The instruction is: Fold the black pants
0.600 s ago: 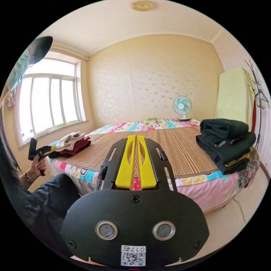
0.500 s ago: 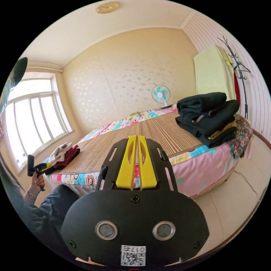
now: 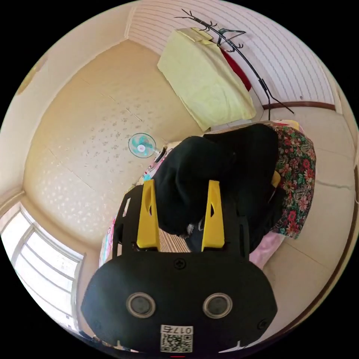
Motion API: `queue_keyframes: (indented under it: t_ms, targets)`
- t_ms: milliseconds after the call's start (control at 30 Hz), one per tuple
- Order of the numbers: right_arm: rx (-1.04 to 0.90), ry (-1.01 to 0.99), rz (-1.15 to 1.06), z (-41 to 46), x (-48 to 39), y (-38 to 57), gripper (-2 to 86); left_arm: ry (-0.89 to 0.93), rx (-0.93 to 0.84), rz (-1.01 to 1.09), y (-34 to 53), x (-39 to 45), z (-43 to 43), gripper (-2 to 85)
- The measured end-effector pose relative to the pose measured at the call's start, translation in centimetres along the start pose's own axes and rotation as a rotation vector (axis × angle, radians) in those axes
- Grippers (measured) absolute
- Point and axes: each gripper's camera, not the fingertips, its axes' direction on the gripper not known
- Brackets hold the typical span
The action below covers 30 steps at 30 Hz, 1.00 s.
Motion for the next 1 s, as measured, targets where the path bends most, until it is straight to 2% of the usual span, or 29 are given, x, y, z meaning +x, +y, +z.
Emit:
queue_keyframes:
  t_ms: [67,133,200,233,333,467,500,567,667,733,800,933,1000]
  targets:
    - [0.054,0.017,-0.075,0.9,-3.3,-0.1,8.3,-0.024,0.009,-0.008,0.3,0.3,-0.4,-1.0]
    - [0.002,-0.184,-0.223,2.4,-7.9,-0.1,5.0,-0.014,0.021,-0.038,0.5,0.3,-0.7,-1.0]
    - [-0.177,-0.429,-0.403,6.1,-15.4,2.0,2.9,-0.017,0.014,-0.056,0.5,0.3,-0.6,-1.0]
    - [-0.238,-0.449,-0.45,7.2,-17.5,3.1,2.5,-0.037,0.001,-0.065,0.5,0.4,-0.5,-1.0]
    - [-0.462,-0.437,-0.768,11.5,-26.9,12.8,1.3,-0.071,-0.024,-0.057,-0.1,0.9,0.0,-1.0]
    - [-0.909,-0.785,-0.965,12.9,-31.9,31.7,0.8,-0.07,-0.022,-0.062,-0.7,1.3,0.6,-1.0]
    - [-1.038,-0.885,-1.029,11.5,-32.1,37.5,0.8,-0.077,-0.025,-0.074,-0.8,1.3,0.8,-1.0]
    - [-1.173,-1.025,-1.112,8.1,-31.1,45.1,0.9,-0.092,-0.028,-0.081,-0.9,1.4,0.8,-1.0]
    - [-1.205,-1.249,-0.976,2.7,-27.1,50.4,0.8,-0.141,-0.031,-0.08,-0.8,1.6,0.1,-1.0]
    - [-1.191,-1.3,-0.98,-0.3,-25.0,51.0,0.6,-0.189,-0.039,-0.1,-0.6,1.4,-0.5,-1.0]
    - [-0.995,-1.363,-0.901,-4.5,-21.6,47.9,0.4,-0.197,-0.035,-0.118,-0.4,1.0,-0.9,-1.0]
    - [-0.662,-1.292,-0.675,-7.8,-15.3,40.2,0.2,-0.168,-0.04,-0.139,-0.7,-1.1,0.2,-1.0]
    - [-0.535,-1.082,-0.61,-8.8,-11.7,35.7,0.2,-0.178,-0.072,-0.128,-1.8,-1.9,1.8,-1.0]
